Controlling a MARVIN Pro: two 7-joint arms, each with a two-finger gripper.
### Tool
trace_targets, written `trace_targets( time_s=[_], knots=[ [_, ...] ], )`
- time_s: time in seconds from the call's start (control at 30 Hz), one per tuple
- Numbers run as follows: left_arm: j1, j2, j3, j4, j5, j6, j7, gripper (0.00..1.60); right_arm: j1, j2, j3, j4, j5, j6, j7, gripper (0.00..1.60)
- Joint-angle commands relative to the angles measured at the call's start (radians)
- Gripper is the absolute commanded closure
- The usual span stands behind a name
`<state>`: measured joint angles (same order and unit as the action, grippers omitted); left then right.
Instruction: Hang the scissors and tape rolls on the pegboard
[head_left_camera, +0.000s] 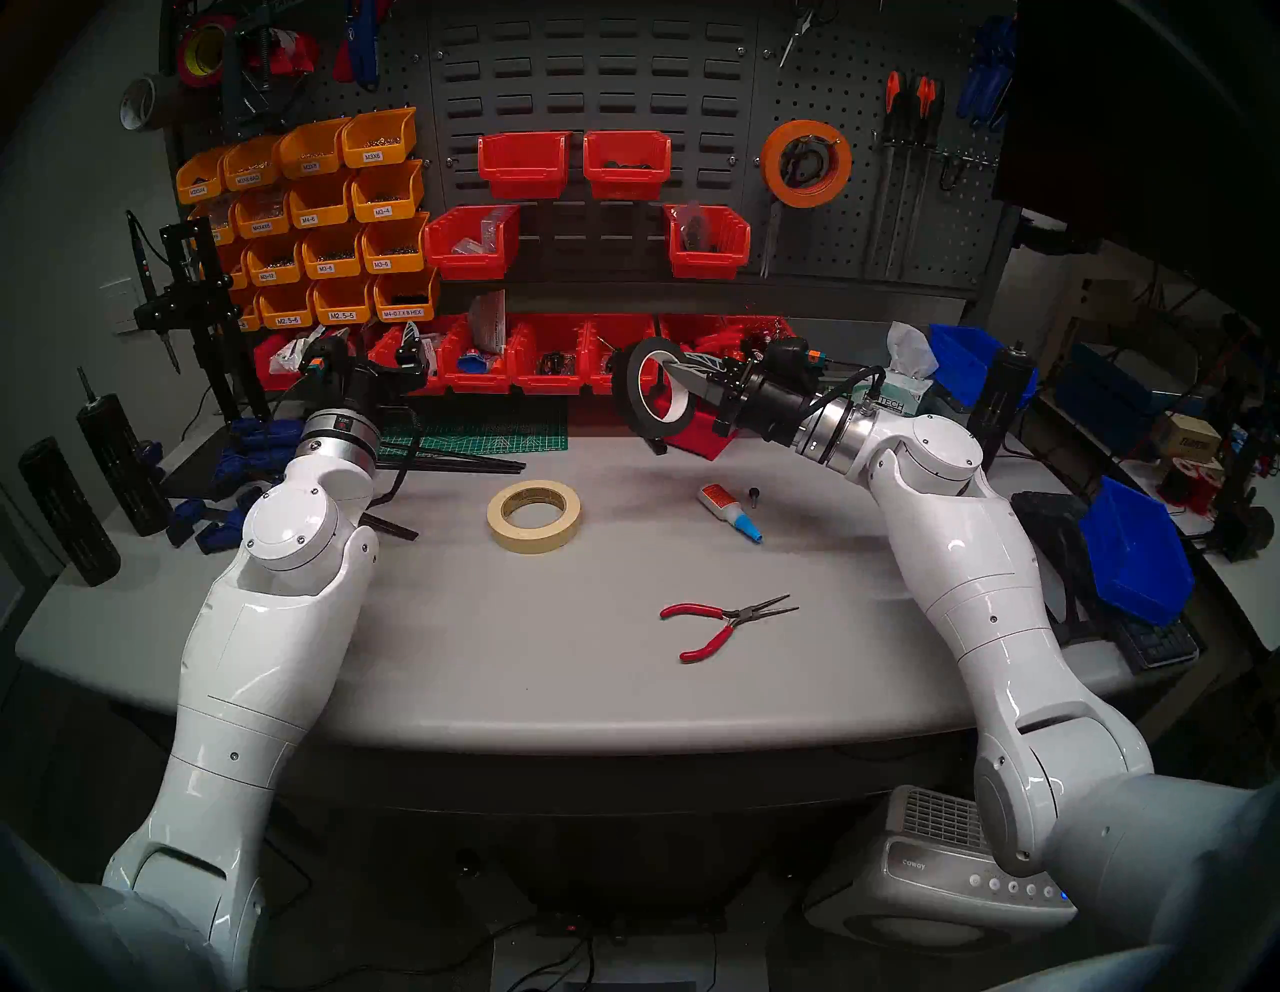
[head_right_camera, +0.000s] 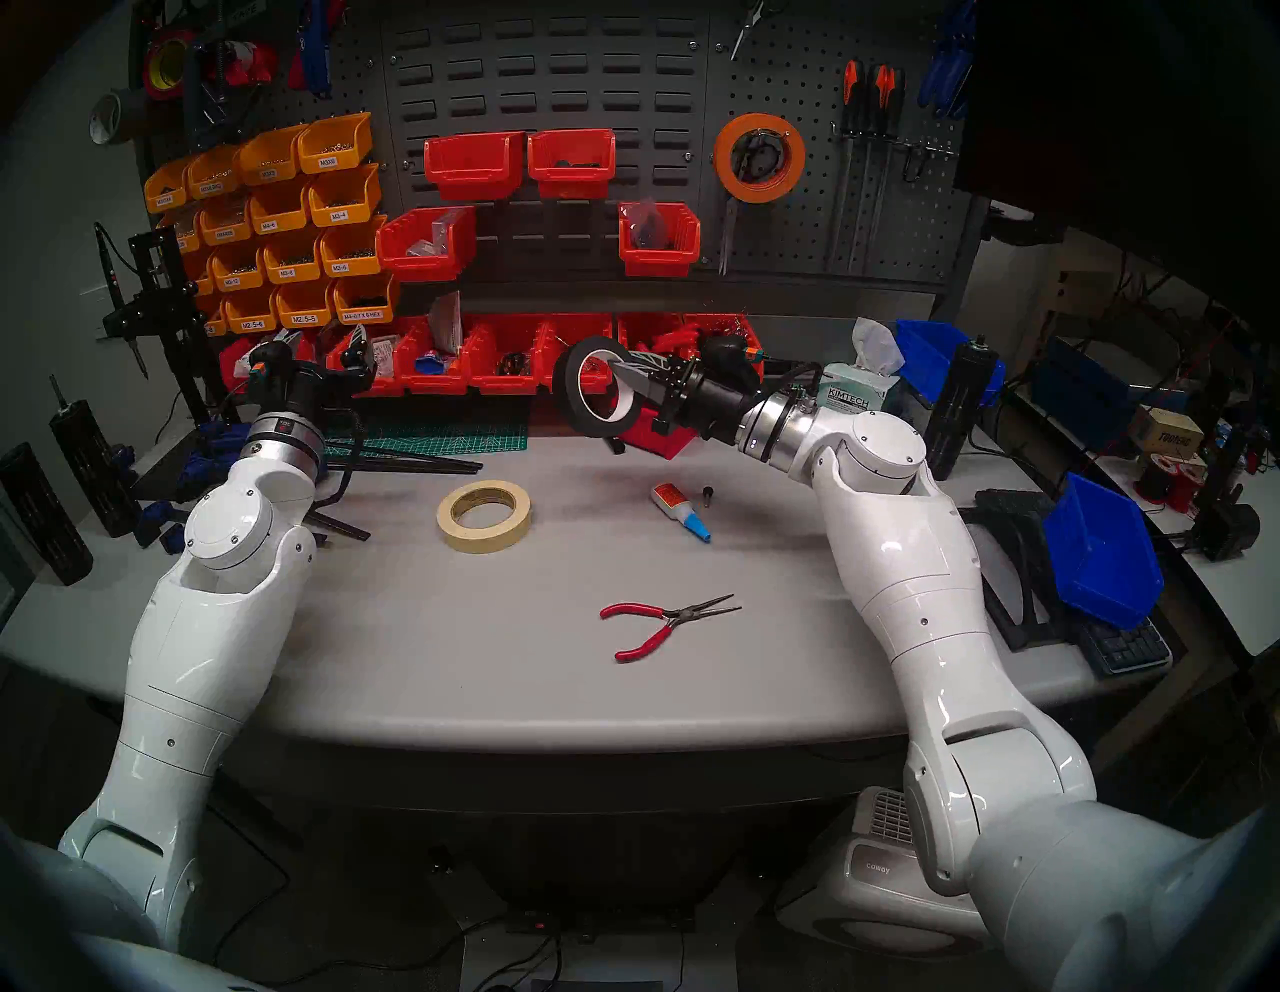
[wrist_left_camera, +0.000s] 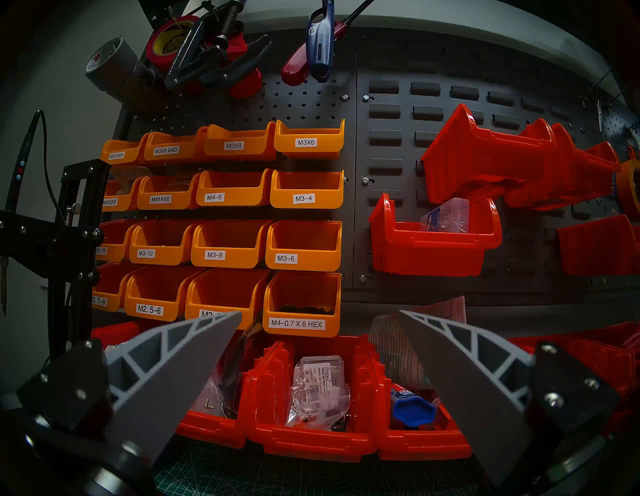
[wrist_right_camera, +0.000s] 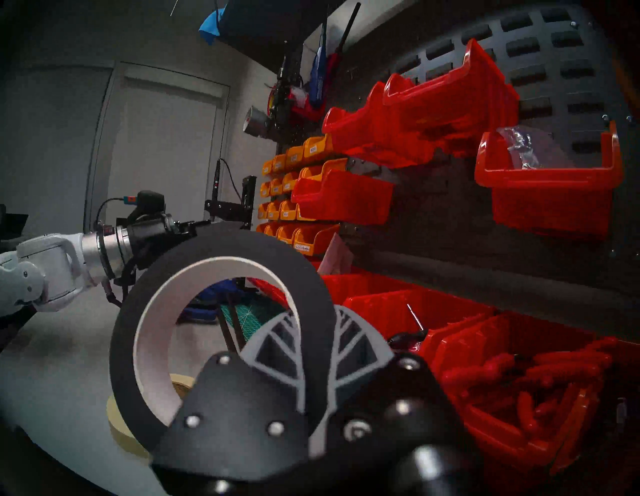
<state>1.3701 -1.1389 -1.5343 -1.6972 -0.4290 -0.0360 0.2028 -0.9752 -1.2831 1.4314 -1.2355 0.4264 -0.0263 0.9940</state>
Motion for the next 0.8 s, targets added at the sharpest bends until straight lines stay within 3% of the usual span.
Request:
trace_targets(
  time_s=[0.0,0.3,0.5,0.67,0.7,0.77],
  knots=[
    [-0.035,0.001,-0.009,-0.030,0.000,-0.016,-0.002,0.00,0.019,-0.058,0.053,-0.007,0.046,-0.122,-0.021,1.60],
    [-0.035,0.001,-0.009,-0.030,0.000,-0.016,-0.002,0.00,0.017,-0.084,0.079,0.004,0.072,-0.224,-0.014,1.60],
    [-0.035,0.001,-0.009,-0.030,0.000,-0.017,-0.002,0.00,0.023,-0.087,0.088,0.034,0.072,-0.330,0.019,1.60],
    [-0.035,0.001,-0.009,-0.030,0.000,-0.016,-0.002,0.00,0.036,-0.101,0.101,0.051,0.067,-0.382,0.009,1.60],
    [-0.035,0.002,-0.009,-0.030,0.000,-0.015,-0.002,0.00,0.051,-0.129,0.128,0.065,0.069,-0.442,-0.024,1.60],
    [-0.035,0.002,-0.009,-0.030,0.000,-0.015,-0.002,0.00,0.051,-0.129,0.128,0.065,0.069,-0.442,-0.024,1.60]
  ],
)
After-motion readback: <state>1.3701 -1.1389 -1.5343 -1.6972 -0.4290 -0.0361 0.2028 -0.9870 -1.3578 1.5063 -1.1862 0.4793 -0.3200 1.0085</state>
